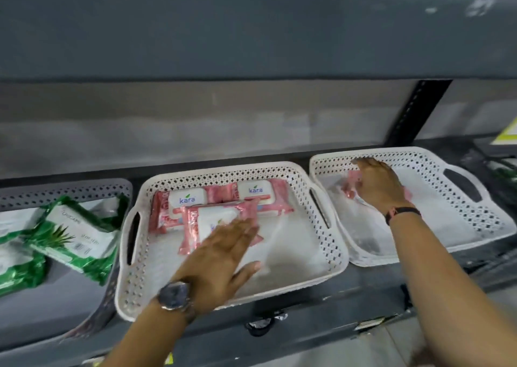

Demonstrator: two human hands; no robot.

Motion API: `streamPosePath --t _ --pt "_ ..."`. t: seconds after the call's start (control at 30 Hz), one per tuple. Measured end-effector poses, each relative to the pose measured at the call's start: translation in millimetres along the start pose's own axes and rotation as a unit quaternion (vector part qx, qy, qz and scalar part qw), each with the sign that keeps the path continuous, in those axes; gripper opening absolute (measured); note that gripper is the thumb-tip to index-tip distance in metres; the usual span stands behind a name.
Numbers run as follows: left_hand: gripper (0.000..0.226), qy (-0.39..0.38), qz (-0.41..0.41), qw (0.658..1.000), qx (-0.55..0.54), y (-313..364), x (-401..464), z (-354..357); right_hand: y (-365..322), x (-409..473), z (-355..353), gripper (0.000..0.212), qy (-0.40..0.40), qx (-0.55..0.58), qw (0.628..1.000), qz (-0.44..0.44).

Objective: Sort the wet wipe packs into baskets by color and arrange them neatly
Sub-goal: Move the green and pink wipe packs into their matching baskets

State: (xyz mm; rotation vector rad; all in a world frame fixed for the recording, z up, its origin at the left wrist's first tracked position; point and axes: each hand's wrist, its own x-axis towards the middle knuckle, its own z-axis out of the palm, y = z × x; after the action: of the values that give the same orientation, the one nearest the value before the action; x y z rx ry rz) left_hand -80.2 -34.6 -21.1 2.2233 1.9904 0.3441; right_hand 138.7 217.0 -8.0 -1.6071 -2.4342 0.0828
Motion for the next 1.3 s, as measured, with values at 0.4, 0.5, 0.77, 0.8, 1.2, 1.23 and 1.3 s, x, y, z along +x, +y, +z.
streamPosePath --t 0.4,0.5,0.77,0.8,1.2,1.23,1.3 --pt "0.065 -0.06 0.114 0.992 -0.016 87.5 93.6 55.8 98.5 9.2 20.6 0.08 -0.194 -0.022 0.98 0.046" --pt "0.064 -0.046 0.111 0.992 -0.022 87.4 91.4 60.9 95.7 6.2 20.7 0.076 -0.139 -0.015 0.989 0.055" --pt "0.062 -0.031 0.096 0.995 0.007 72.4 69.9 39.4 24.5 -29.0 -13.5 0.065 0.114 0.092 0.989 0.023" --pt "0.065 -0.028 0.081 0.996 0.009 64.4 61.6 33.6 6.1 -36.2 -18.4 0.064 0.142 0.113 0.983 -0.008" --pt "0.081 0.047 -0.085 0.995 0.014 -32.6 -61.9 2.5 -131.8 -91.2 38.2 0.076 -0.026 0.107 0.993 -0.037" --pt "0.075 0.039 -0.093 0.995 0.022 -34.4 -64.6 4.2 -133.0 -94.1 41.9 0.076 -0.05 0.121 0.991 -0.021" --pt "0.064 0.026 -0.094 0.994 0.055 -34.2 -66.1 1.6 -132.4 -97.1 46.4 0.077 -0.089 0.123 0.988 -0.011"
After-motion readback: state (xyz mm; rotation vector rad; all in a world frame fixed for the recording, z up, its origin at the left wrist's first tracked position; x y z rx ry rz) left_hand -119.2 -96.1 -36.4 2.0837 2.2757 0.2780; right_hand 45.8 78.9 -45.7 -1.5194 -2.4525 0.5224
